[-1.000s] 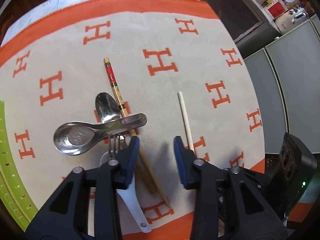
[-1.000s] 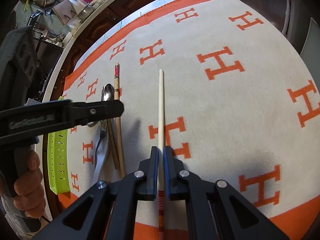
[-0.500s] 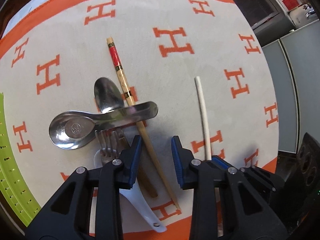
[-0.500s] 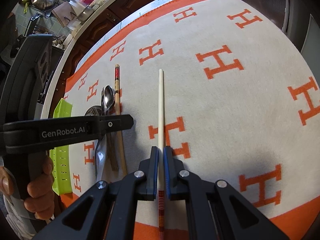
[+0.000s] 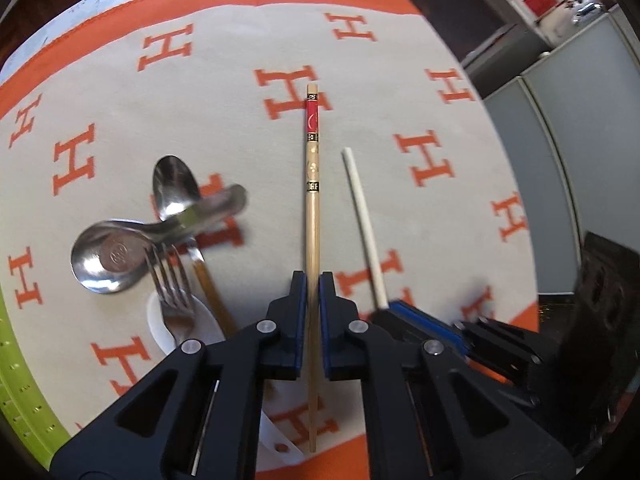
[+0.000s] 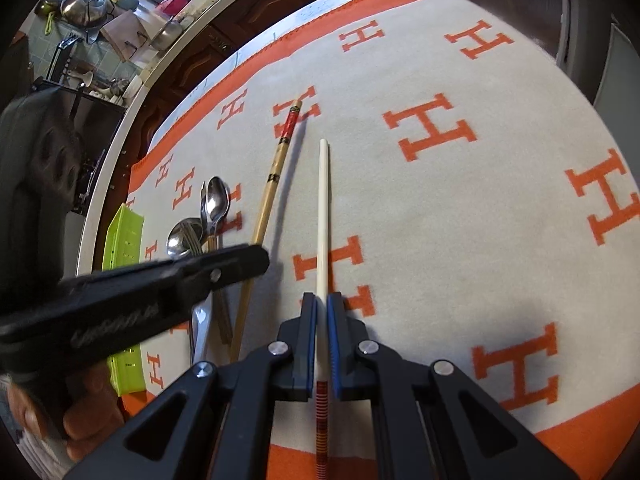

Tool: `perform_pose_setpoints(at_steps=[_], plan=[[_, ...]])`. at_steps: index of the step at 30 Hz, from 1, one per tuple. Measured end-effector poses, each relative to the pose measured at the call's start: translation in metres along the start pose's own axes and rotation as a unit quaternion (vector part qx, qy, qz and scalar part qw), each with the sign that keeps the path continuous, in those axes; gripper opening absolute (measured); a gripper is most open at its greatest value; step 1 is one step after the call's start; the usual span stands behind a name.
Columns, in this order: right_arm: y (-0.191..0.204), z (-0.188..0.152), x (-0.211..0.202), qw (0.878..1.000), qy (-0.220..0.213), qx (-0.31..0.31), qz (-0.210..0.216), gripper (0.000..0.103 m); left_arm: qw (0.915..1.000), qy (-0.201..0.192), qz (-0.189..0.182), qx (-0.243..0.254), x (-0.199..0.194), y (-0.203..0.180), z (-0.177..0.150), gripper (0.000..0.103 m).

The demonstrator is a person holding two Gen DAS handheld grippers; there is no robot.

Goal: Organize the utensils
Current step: 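Close the left tool on the red-striped wooden chopstick and lift it, then carry both chopsticks into the green tray and open both tools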

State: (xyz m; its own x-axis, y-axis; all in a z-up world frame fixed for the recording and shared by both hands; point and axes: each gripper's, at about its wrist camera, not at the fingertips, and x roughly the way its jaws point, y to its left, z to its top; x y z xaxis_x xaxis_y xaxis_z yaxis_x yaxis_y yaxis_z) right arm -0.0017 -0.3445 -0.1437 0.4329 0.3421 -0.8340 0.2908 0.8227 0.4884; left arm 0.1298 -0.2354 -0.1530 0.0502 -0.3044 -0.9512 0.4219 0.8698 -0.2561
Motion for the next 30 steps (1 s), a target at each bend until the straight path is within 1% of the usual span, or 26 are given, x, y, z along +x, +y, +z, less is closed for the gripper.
perform_pose_setpoints(at_steps=[4,7,9,13,15,18,20,22,26,30], plan=[[0.0,0.001,-0.01,1.0,-0.008,0.01,0.004,0.006,0.9996,-0.021,-0.02,0.008,-0.024,-0.005,-0.013,0.004],[0.005,0.002,-0.02,1.0,-0.014,0.012,0.016,0.006,0.9987,-0.039,-0.031,0.009,-0.047,-0.001,-0.023,0.004],[0.014,0.003,-0.027,0.999,-0.017,0.008,0.027,0.006,0.998,-0.051,-0.035,0.005,-0.061,0.004,-0.03,0.004],[0.05,0.004,-0.038,0.998,-0.019,-0.024,0.053,0.006,0.9962,-0.081,-0.026,-0.018,-0.097,0.034,-0.051,0.004],[0.077,0.005,-0.041,0.996,-0.015,-0.051,0.066,0.006,0.9948,-0.095,-0.013,-0.035,-0.112,0.054,-0.062,0.004],[0.124,0.006,-0.036,0.992,-0.006,-0.092,0.084,0.006,0.9905,-0.12,0.029,-0.06,-0.135,0.091,-0.082,0.004],[0.161,0.005,-0.028,0.989,0.003,-0.119,0.093,0.006,0.9854,-0.135,0.072,-0.074,-0.148,0.116,-0.094,0.004],[0.189,0.004,-0.019,0.986,0.01,-0.136,0.1,0.006,0.9788,-0.144,0.11,-0.095,-0.158,0.146,-0.106,0.004],[0.247,0.003,0.011,0.979,0.031,-0.163,0.117,0.006,0.9667,-0.155,0.15,-0.138,-0.175,0.198,-0.129,0.004],[0.281,0.001,0.043,0.977,0.054,-0.159,0.128,0.006,0.9594,-0.16,0.166,-0.163,-0.182,0.235,-0.15,0.004]])
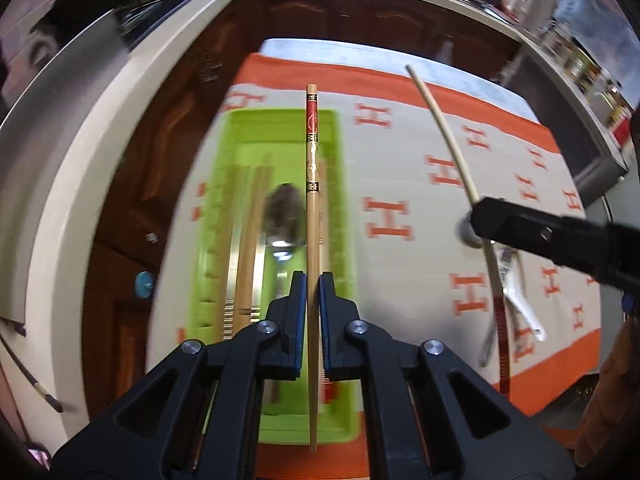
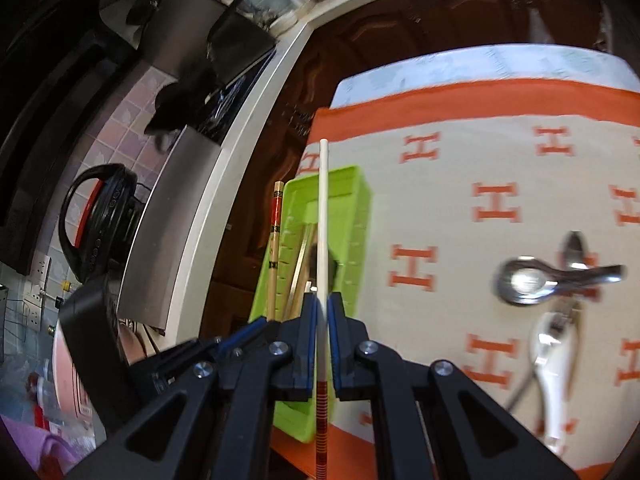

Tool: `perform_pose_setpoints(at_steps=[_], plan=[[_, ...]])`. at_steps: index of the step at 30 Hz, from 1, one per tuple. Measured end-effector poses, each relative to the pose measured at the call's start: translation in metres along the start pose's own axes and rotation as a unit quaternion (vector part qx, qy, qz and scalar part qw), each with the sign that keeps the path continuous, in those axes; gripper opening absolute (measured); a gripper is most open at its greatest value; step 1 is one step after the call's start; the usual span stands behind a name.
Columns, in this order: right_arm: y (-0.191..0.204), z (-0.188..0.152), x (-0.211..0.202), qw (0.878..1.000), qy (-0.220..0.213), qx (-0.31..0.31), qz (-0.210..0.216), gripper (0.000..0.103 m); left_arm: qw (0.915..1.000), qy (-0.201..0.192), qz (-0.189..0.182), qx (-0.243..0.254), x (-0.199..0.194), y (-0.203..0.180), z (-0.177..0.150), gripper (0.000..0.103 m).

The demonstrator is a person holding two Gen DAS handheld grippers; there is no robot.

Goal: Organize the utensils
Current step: 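Carry both chopsticks into the green tray and open both tools, then move both open tools back over the fork and spoons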

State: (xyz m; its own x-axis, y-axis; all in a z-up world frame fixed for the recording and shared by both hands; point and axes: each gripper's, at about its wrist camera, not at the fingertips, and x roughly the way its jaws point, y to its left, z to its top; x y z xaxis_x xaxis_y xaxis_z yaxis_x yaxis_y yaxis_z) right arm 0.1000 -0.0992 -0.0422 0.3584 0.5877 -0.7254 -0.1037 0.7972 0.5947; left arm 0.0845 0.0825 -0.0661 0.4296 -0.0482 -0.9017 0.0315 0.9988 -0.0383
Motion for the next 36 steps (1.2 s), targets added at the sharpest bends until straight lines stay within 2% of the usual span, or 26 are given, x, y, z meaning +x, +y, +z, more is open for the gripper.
perform_pose_setpoints(at_steps=[3,10,13,19,26,36], plan=[[0.01,0.002,0.026,1.0,0.014,0.012,0.004,0.006,0.9999,0.002,0.006,-0.009,0.007,0.02,-0.005,0.004],[0.017,0.002,0.066,0.999,0.031,0.024,-0.01,0.006,0.9997,0.015,0.01,-0.019,0.031,0.036,-0.01,0.004],[0.015,0.002,0.071,0.999,0.024,0.024,-0.033,0.007,0.9996,0.014,0.013,-0.019,0.037,0.039,-0.01,0.004],[0.013,0.003,0.073,0.998,0.032,0.021,-0.042,0.007,0.9993,0.019,0.001,-0.033,0.04,0.043,-0.008,0.005],[0.018,-0.004,0.064,0.998,0.035,-0.013,-0.05,0.007,0.9994,0.015,-0.011,-0.031,0.032,0.041,-0.008,0.005],[0.002,-0.031,0.03,0.994,0.047,-0.065,-0.07,0.007,0.9995,0.007,-0.031,0.004,0.013,0.006,-0.004,0.006]])
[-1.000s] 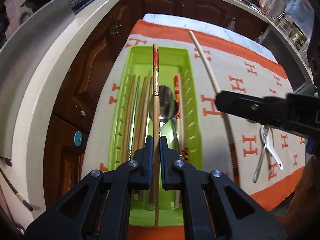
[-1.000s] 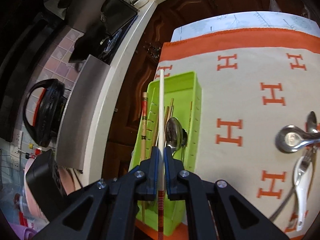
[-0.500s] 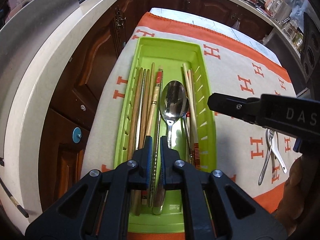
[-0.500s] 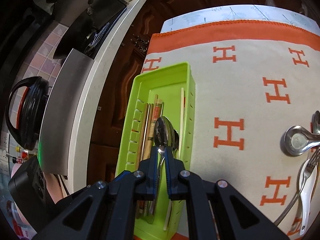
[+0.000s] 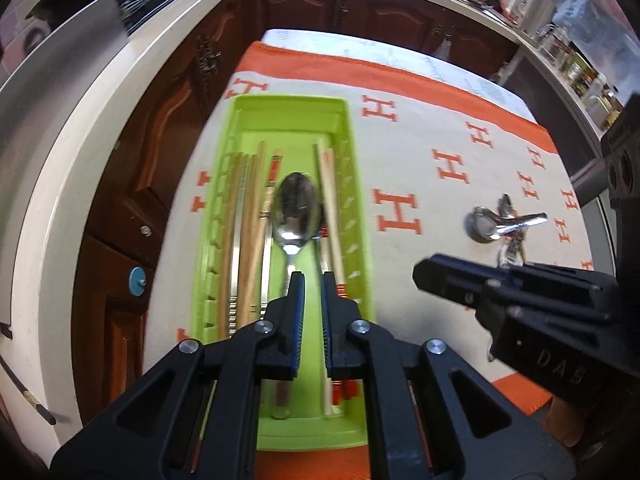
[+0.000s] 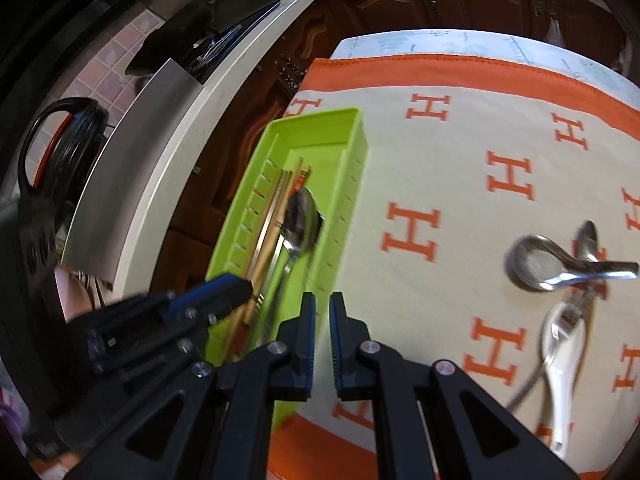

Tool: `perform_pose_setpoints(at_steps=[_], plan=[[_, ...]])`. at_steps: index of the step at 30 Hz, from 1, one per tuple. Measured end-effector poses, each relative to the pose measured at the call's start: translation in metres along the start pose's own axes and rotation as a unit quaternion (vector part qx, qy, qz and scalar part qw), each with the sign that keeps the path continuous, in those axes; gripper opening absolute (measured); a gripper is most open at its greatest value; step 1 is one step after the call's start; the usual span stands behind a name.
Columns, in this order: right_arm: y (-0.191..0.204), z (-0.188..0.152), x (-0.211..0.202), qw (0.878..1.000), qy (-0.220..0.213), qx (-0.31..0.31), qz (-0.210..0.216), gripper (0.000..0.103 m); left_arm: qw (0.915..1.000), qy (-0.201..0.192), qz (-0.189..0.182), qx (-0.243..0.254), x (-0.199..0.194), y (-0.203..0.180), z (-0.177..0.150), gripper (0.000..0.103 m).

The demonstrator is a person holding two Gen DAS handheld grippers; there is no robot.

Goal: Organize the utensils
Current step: 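Move both open tools back over the fork and spoons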

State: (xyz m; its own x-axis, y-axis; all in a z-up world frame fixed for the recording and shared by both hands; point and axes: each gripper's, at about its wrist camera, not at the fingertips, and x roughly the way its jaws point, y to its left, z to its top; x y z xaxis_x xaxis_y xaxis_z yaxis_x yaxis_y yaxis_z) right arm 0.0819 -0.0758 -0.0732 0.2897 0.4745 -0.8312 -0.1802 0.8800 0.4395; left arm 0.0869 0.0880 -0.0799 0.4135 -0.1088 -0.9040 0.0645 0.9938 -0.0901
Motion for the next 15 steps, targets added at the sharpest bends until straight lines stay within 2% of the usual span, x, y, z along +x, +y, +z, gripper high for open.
perform_pose_setpoints(at_steps=[8,15], plan=[[-0.047,-0.014,-0.051,0.999,-0.033,0.023,-0.005,0.007,0.9978,0.009,-0.05,0.041,-0.007,-0.052,0.001,0.006],[-0.103,-0.027,-0.081,0.995,-0.06,0.074,-0.025,0.007,0.9907,0.052,-0.097,0.08,0.013,-0.109,-0.004,0.006]])
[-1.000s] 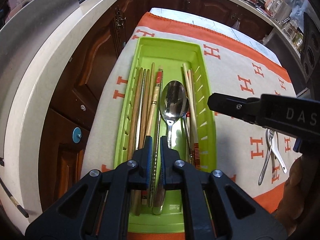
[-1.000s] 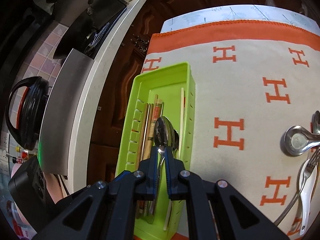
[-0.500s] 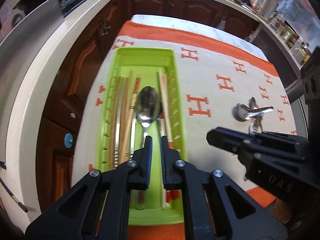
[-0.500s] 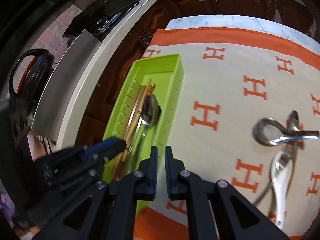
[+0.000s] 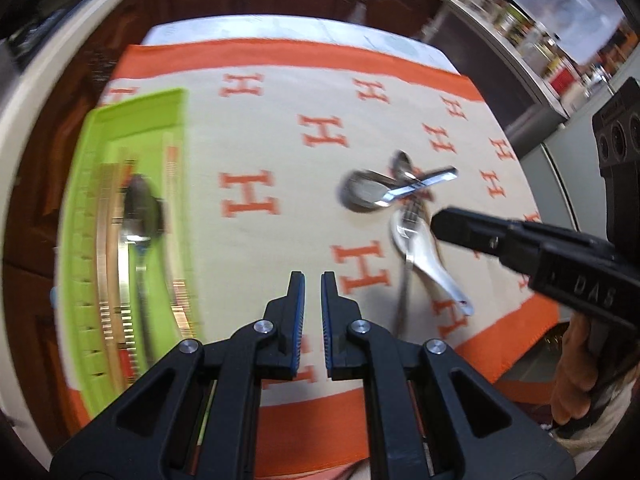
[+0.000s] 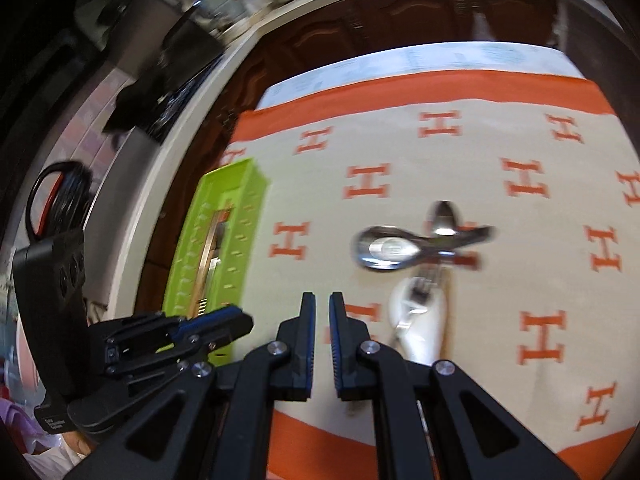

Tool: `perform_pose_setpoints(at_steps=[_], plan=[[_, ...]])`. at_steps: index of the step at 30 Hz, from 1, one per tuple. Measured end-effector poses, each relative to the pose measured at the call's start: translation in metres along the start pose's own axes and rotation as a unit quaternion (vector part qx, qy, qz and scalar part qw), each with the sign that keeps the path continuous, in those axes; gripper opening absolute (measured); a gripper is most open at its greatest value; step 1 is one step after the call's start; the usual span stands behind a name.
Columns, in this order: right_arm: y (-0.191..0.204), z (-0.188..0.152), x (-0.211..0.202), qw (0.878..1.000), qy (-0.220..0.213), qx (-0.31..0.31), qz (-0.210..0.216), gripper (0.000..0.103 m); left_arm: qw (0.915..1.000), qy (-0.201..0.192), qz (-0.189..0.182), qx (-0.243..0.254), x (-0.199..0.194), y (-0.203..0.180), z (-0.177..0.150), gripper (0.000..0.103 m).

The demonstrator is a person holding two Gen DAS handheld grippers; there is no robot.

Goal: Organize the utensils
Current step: 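Move both open tools back over the fork and spoons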

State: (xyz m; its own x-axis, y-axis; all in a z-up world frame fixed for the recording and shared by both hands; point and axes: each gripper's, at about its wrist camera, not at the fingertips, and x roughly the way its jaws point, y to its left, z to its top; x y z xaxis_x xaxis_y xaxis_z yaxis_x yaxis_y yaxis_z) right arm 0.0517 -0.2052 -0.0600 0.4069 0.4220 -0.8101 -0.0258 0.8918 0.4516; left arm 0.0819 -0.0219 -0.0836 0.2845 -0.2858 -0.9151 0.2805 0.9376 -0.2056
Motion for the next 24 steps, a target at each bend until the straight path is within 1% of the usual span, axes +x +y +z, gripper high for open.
perform_pose_setpoints(at_steps=[3,5,8,11,13,15,22,24], plan=[[-0.027,-0.005,-0.006,1.0,-0.005,0.026,-0.011,0.007,0.9994,0.02,-0.027,0.011,0.016,-0.019,0.002,0.006],[-0.048,-0.011,-0.006,0.999,-0.003,0.052,-0.009,0.007,0.998,0.035,-0.051,0.014,0.028,-0.028,0.004,0.006],[-0.069,-0.019,-0.004,0.997,0.002,0.077,-0.005,0.007,0.9942,0.058,-0.089,0.015,0.049,-0.038,0.006,0.006],[-0.083,-0.025,0.001,0.996,0.009,0.093,0.001,0.007,0.9902,0.077,-0.117,0.005,0.069,-0.044,0.007,0.006],[-0.088,-0.027,0.004,0.995,0.013,0.095,0.003,0.007,0.9875,0.082,-0.134,0.001,0.078,-0.048,0.008,0.006],[-0.092,-0.029,0.007,0.995,0.016,0.096,0.005,0.007,0.9869,0.084,-0.137,0.002,0.085,-0.052,0.008,0.006],[-0.103,-0.032,0.014,0.994,0.023,0.102,0.02,0.007,0.9883,0.092,-0.119,0.022,0.105,-0.068,0.012,0.006],[-0.105,-0.033,0.014,0.994,0.024,0.102,0.023,0.007,0.9885,0.088,-0.12,0.027,0.106,-0.07,0.013,0.006]])
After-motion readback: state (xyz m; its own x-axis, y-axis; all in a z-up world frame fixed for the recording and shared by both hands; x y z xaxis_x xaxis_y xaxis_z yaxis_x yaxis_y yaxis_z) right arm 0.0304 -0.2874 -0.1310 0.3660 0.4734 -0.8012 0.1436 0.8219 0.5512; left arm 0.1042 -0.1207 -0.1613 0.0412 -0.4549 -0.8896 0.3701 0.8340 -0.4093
